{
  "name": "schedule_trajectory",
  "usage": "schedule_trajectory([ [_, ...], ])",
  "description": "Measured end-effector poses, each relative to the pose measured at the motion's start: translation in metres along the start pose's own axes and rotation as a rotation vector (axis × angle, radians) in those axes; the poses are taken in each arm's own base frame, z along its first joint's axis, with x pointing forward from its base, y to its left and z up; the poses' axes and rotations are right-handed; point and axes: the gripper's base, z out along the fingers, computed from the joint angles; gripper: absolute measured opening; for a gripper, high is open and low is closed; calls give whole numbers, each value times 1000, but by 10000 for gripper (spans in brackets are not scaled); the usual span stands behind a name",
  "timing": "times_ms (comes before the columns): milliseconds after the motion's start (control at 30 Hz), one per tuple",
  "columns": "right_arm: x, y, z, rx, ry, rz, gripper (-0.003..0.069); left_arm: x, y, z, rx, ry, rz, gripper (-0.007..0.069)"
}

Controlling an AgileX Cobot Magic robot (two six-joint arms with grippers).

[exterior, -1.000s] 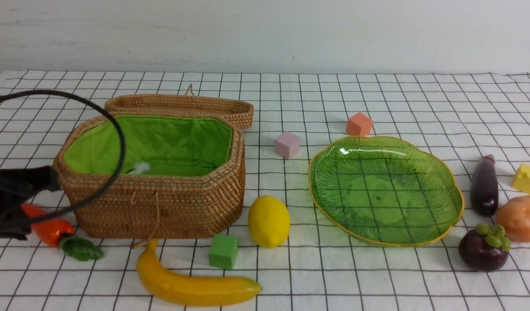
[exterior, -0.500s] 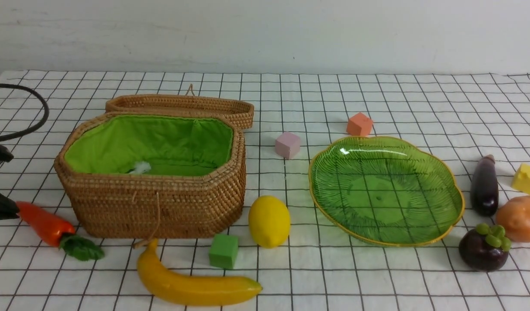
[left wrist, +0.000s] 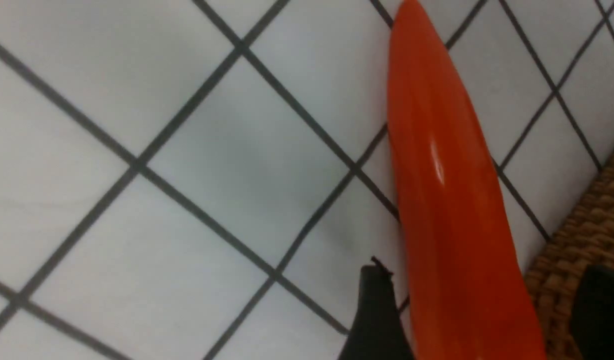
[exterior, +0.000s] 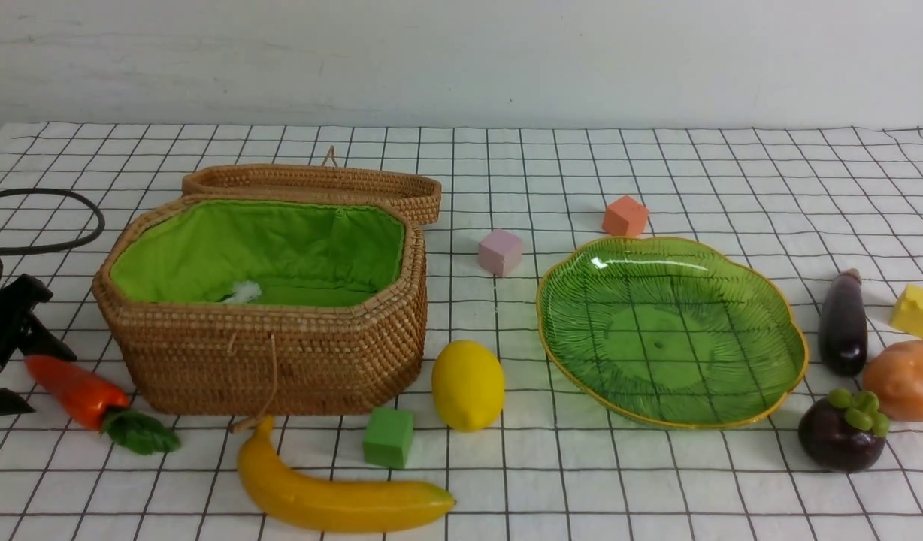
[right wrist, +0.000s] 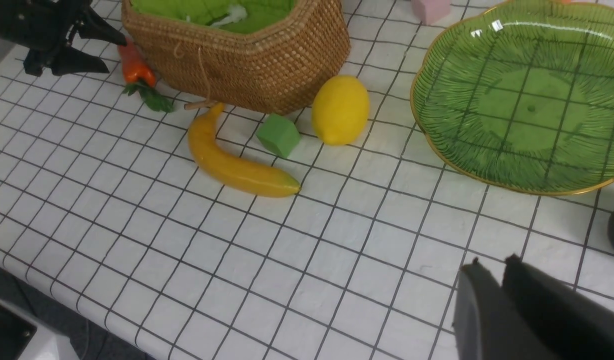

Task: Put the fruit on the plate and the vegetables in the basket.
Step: Use the left arm to grab a carrot and put it into the left basket

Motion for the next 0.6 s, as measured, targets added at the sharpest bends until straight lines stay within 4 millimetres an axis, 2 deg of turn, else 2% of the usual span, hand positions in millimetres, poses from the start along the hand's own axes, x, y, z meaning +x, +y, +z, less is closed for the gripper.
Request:
schedule_trajectory([
  [167, 0, 0, 0, 0, -3, 0, 88, -7, -4, 11, -4, -5, 7, 488],
  [533, -1, 0, 0, -5, -7, 3, 88, 2, -18, 30, -67, -23, 95, 485],
  [600, -1, 1, 0, -11, -9, 5, 89, 2, -17, 31, -96, -24, 102, 459],
])
